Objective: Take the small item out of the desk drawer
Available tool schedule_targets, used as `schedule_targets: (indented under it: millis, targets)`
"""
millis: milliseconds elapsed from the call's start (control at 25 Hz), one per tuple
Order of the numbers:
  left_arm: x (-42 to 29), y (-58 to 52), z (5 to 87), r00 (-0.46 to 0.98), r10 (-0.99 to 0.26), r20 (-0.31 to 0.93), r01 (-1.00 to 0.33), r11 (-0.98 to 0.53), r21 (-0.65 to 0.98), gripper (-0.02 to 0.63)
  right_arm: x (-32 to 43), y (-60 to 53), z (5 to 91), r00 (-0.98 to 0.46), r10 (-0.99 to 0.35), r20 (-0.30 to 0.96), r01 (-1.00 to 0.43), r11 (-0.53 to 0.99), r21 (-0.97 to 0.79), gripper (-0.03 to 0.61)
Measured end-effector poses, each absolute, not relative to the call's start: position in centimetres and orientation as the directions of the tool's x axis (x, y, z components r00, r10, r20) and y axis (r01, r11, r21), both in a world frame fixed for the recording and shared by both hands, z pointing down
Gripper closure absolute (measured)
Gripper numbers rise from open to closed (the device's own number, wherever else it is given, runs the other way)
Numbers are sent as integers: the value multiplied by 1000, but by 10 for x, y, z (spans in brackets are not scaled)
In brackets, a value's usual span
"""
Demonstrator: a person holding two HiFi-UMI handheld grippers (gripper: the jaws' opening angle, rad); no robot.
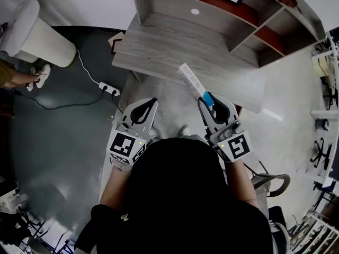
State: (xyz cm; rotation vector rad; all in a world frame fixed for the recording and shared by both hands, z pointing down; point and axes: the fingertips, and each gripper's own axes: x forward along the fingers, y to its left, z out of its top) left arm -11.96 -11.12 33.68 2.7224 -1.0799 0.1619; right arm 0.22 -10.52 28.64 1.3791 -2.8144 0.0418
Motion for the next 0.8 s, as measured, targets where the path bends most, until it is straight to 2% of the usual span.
schedule_targets:
  millis: [800]
  targets:
    - [-111, -104, 344, 735, -650, 192, -677, -717, 167, 607, 11, -97, 294, -595, -803, 35, -804, 594, -36, 494]
